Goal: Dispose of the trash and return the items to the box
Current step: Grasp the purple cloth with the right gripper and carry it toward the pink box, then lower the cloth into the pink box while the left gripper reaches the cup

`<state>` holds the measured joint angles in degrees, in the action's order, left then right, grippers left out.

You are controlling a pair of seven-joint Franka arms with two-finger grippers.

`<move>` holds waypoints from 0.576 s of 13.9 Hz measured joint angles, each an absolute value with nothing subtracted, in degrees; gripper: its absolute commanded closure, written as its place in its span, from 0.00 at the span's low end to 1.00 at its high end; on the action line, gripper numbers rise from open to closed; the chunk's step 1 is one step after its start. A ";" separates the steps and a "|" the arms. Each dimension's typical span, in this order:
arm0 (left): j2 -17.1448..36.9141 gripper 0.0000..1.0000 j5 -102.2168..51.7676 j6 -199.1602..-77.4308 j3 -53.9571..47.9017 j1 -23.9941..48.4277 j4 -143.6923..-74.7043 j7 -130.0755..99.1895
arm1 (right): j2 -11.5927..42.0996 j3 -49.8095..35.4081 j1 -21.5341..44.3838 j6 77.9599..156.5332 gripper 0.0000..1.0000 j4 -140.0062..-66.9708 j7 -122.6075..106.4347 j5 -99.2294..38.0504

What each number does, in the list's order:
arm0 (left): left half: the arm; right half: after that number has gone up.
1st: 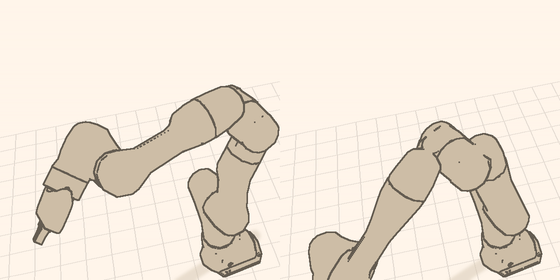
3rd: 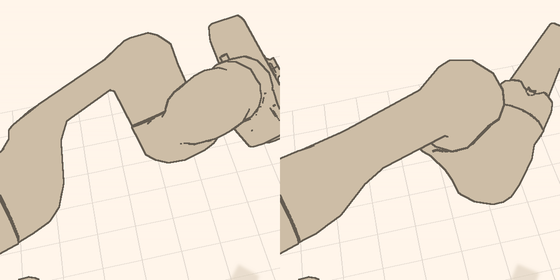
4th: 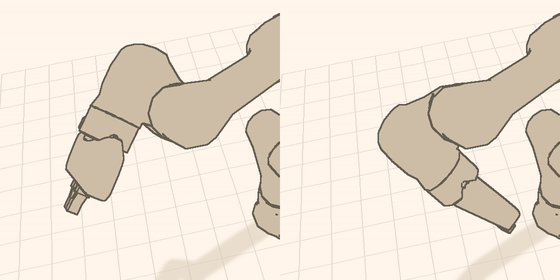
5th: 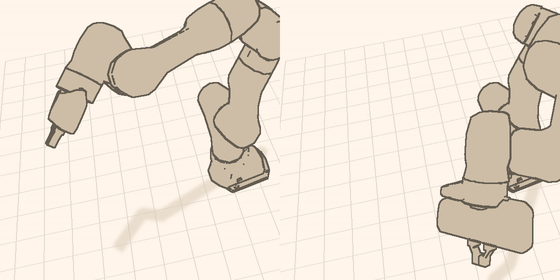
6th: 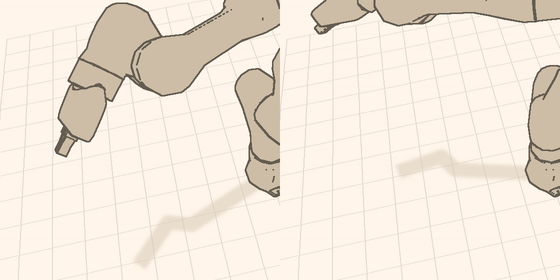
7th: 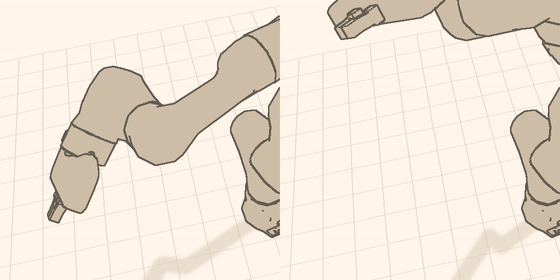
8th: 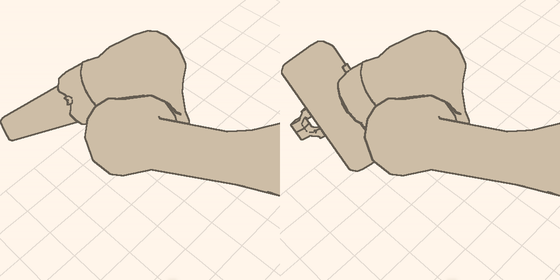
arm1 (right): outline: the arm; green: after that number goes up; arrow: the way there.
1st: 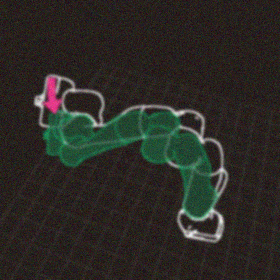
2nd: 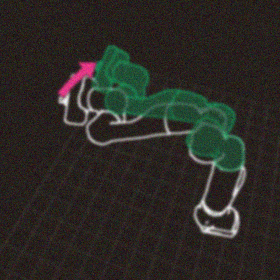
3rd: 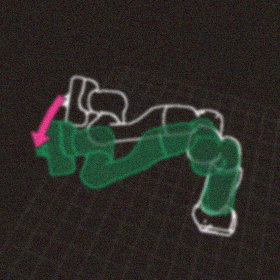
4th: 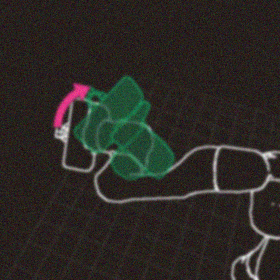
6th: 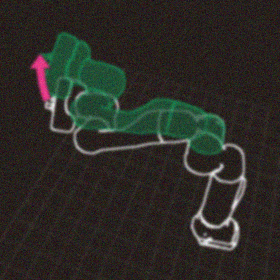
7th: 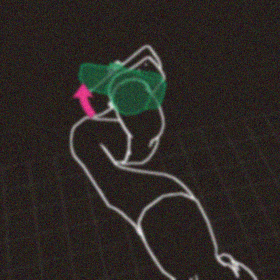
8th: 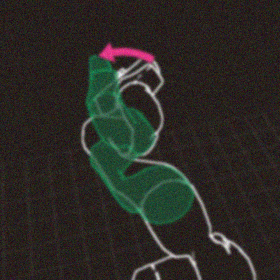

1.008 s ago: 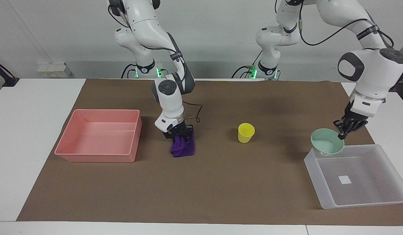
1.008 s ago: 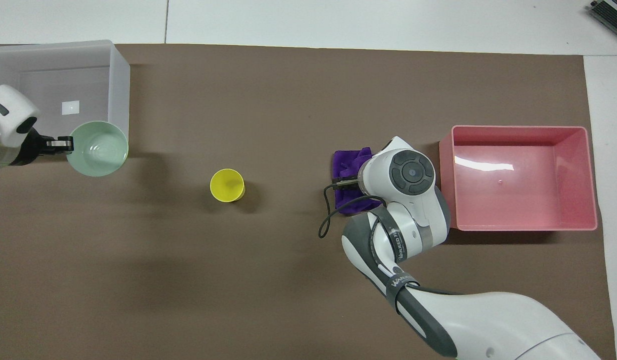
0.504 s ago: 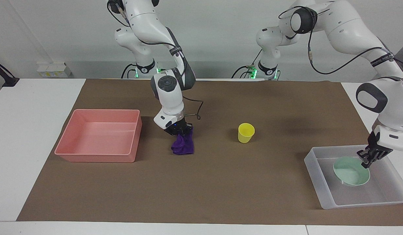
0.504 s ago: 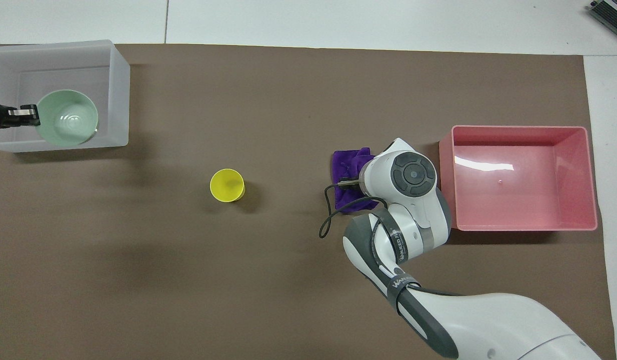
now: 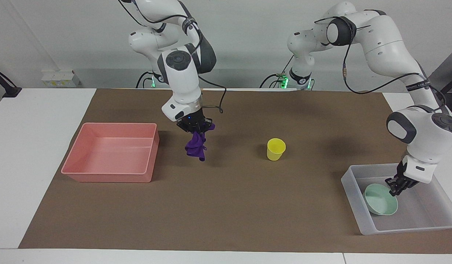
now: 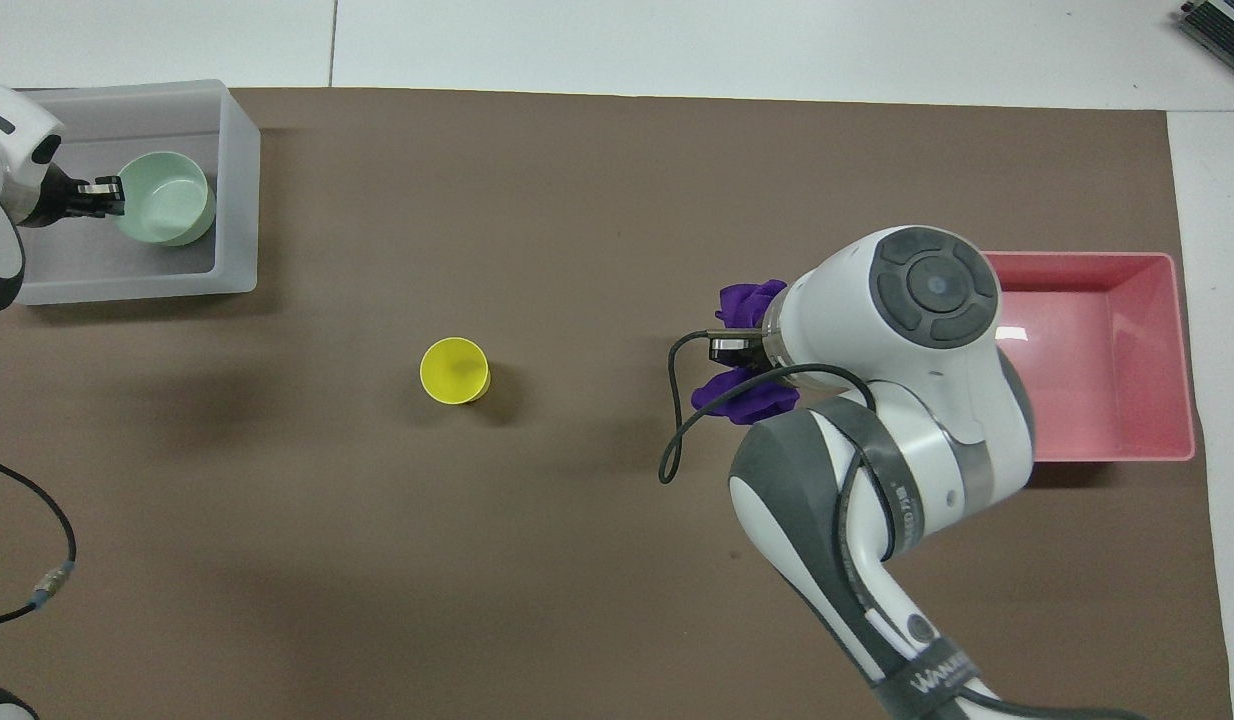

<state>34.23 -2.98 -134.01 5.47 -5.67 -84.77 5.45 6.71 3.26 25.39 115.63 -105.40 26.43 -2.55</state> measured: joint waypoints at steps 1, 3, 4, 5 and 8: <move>33.72 0.00 -2.98 -134.00 5.34 -5.50 -84.76 5.78 | 5.64 3.34 24.72 113.23 1.00 -103.69 26.49 -1.54; 31.49 0.00 -2.98 -133.32 5.01 -4.01 -84.93 6.04 | 3.56 3.40 22.11 109.78 1.00 -100.87 26.40 0.99; 29.56 0.00 -2.98 -131.82 4.92 -2.77 -85.57 6.04 | 2.59 3.42 20.29 108.53 1.00 -99.95 25.37 1.59; 26.95 0.00 -2.98 -130.10 4.87 -1.30 -87.06 6.04 | 1.78 3.45 18.13 107.59 1.00 -99.37 23.14 1.69; 17.59 0.00 -2.98 -127.37 4.79 3.16 -95.90 6.03 | 1.03 3.57 11.06 107.27 1.00 -99.24 14.65 1.70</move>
<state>17.59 -2.98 -127.37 4.79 3.16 -95.90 6.03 1.03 3.57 11.06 107.27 -99.24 14.65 1.70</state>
